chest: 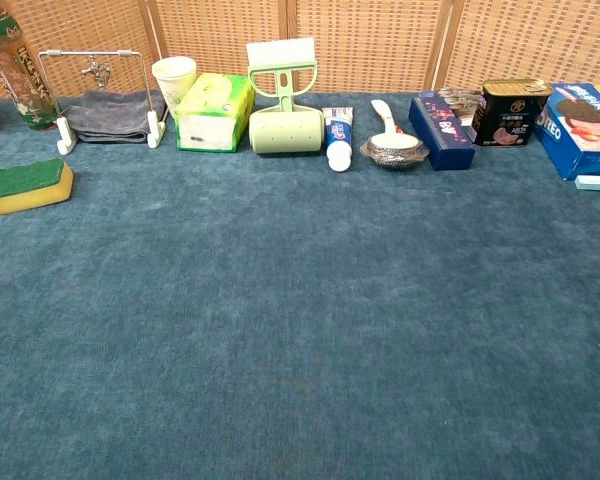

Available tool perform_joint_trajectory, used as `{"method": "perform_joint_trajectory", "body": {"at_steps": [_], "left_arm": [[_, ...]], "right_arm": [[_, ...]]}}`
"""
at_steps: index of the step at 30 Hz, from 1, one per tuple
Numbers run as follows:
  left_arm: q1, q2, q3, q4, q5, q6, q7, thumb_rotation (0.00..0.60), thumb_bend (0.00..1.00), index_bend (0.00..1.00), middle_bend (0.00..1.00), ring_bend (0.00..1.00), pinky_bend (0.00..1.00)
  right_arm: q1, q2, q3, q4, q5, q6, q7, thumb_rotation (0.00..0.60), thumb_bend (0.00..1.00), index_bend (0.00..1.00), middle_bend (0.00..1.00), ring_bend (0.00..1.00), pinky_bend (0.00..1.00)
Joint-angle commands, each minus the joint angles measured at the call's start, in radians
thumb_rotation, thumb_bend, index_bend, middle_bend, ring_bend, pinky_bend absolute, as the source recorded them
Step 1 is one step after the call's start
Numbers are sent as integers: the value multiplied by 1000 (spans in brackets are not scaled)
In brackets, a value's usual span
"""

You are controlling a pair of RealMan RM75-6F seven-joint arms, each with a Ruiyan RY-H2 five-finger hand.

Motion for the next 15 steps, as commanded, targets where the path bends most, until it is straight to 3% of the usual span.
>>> {"method": "perform_joint_trajectory", "body": {"at_steps": [1, 9, 15], "left_arm": [[0, 1, -1, 1, 0, 3, -3, 315, 116, 0, 0, 7, 127], [6, 5, 5, -7, 13, 11, -9, 318, 116, 0, 0, 7, 127], [7, 7, -2, -7, 8, 21, -12, 312, 116, 0, 0, 7, 127]], "right_arm": [[0, -2, -1, 1, -2, 1, -1, 355, 12, 0, 0, 0, 72], [5, -18, 5, 23, -25, 19, 26, 354, 12, 0, 11, 14, 97], [36, -82, 37, 135, -69, 59, 88, 344, 26, 0, 227, 282, 251]]}}
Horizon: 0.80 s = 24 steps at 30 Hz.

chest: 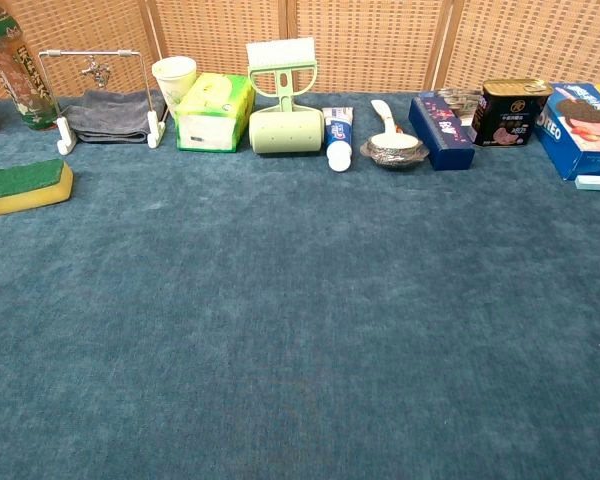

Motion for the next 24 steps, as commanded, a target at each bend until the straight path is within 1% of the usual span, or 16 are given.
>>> {"method": "perform_joint_trajectory", "body": {"at_steps": [1, 3, 4, 5, 6, 7, 8, 9, 10, 11, 12, 14, 17, 20, 24], "left_arm": [[-2, 0, -5, 2, -8, -2, 0, 311, 115, 0, 0, 7, 127], [-4, -1, -11, 2, -18, -6, -1, 315, 116, 0, 0, 7, 127], [-6, -2, -13, 3, -22, -8, 0, 315, 115, 0, 0, 7, 127], [-6, -2, -14, 4, -24, -9, 1, 316, 116, 0, 0, 7, 127], [-7, -3, -14, 5, -25, -10, 1, 315, 116, 0, 0, 7, 127], [-7, -4, -15, 6, -28, -12, 2, 316, 116, 0, 0, 7, 127], [-8, -5, -15, 7, -29, -14, 3, 318, 116, 0, 0, 7, 127], [-9, -6, -16, 9, -32, -16, 4, 316, 117, 0, 0, 7, 127], [-10, -8, -16, 10, -34, -18, 5, 316, 117, 0, 0, 7, 127], [-11, -9, -17, 10, -37, -21, 8, 314, 116, 0, 0, 7, 127], [-11, -10, -17, 11, -38, -23, 10, 316, 115, 0, 0, 7, 127], [-14, -13, -18, 11, -41, -26, 16, 315, 115, 0, 0, 7, 127], [-18, -20, -22, 12, -52, -33, 29, 315, 116, 0, 0, 7, 127], [-23, -27, -26, 16, -68, -45, 40, 315, 116, 0, 0, 7, 127], [-28, -36, -31, 25, -94, -61, 52, 317, 117, 0, 0, 7, 127]], "right_arm": [[24, -42, 23, 68, -32, 29, 42, 347, 31, 0, 276, 343, 306], [41, -59, 33, 94, -54, 41, 62, 350, 42, 0, 365, 448, 420], [53, -63, 37, 101, -63, 39, 67, 349, 55, 0, 437, 530, 516], [62, -63, 38, 102, -69, 32, 69, 350, 79, 0, 529, 637, 641], [71, -64, 39, 101, -75, 24, 71, 351, 98, 0, 595, 712, 734], [88, -65, 37, 103, -87, 9, 76, 352, 132, 0, 694, 821, 866], [100, -65, 35, 104, -96, -5, 80, 390, 174, 0, 775, 905, 954], [114, -66, 31, 106, -106, -20, 88, 436, 206, 0, 819, 944, 986], [127, -67, 28, 109, -115, -34, 99, 523, 269, 0, 882, 986, 1000], [144, -70, 23, 114, -127, -53, 117, 575, 317, 0, 917, 998, 1000], [158, -73, 20, 120, -138, -66, 133, 597, 355, 0, 939, 1000, 1000], [194, -83, 11, 141, -162, -101, 173, 600, 441, 0, 978, 1000, 1000], [251, -100, -5, 185, -216, -137, 241, 600, 498, 0, 990, 1000, 1000], [307, -118, -24, 235, -283, -141, 341, 600, 519, 0, 994, 1000, 1000], [371, -157, -59, 330, -378, -107, 472, 600, 524, 0, 995, 1000, 1000]]}}
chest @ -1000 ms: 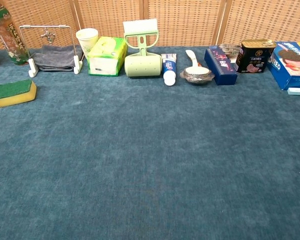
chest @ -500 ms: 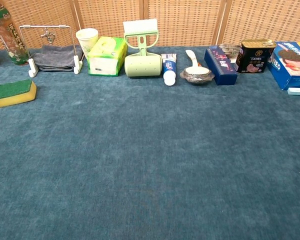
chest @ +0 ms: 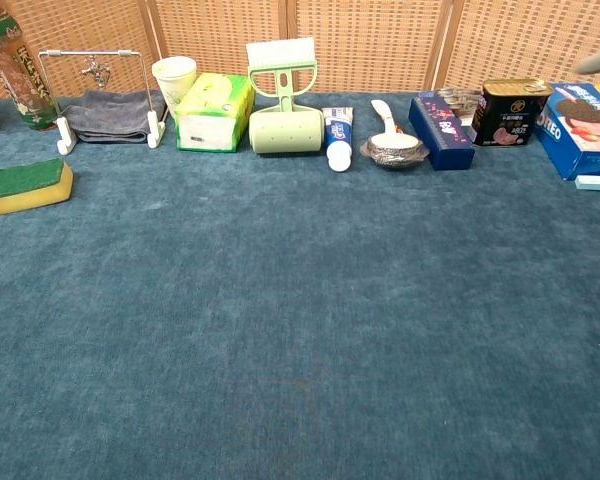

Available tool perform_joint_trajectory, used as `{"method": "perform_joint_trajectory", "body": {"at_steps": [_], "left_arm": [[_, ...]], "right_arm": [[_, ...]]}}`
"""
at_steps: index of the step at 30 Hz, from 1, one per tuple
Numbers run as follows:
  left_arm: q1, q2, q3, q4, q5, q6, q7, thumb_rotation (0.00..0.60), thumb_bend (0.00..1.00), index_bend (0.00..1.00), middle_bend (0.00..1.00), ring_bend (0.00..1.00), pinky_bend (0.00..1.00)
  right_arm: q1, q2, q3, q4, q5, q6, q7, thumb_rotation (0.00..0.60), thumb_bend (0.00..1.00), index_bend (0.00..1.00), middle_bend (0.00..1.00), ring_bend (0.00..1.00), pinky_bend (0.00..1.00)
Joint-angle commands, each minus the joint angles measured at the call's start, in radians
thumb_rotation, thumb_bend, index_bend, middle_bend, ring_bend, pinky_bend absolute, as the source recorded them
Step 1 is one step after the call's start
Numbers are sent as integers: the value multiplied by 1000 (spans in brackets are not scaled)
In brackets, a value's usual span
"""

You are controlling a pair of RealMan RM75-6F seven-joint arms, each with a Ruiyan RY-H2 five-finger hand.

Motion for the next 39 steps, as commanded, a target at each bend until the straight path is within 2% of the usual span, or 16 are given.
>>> {"method": "perform_joint_trajectory", "body": {"at_steps": [1, 8, 14, 26, 31, 39], "left_arm": [[-4, -8, -5, 9, -19, -11, 11, 316, 116, 0, 0, 7, 127], [-16, -24, -11, 28, -50, -37, 28, 313, 115, 0, 0, 7, 127], [-21, -33, -19, 44, -74, -47, 33, 316, 116, 0, 0, 7, 127], [-36, -56, -30, 86, -129, -85, 47, 314, 116, 0, 0, 8, 127], [-39, -62, -29, 90, -137, -89, 57, 312, 115, 0, 0, 7, 127], [-39, -63, -28, 92, -142, -84, 65, 312, 116, 0, 0, 7, 127]], "right_arm": [[87, -47, -55, 104, -114, 21, 161, 600, 527, 0, 996, 1000, 1000], [199, -81, -125, 135, -253, 21, 216, 600, 541, 0, 997, 1000, 1000], [272, -101, -152, 126, -310, 14, 214, 600, 540, 0, 998, 1000, 1000], [370, -151, -167, 174, -360, 41, 188, 600, 540, 0, 999, 1000, 1000], [413, -140, -162, 116, -346, 47, 224, 600, 540, 0, 999, 1000, 1000], [437, -143, -158, 87, -318, 34, 189, 600, 538, 0, 999, 1000, 1000]]}}
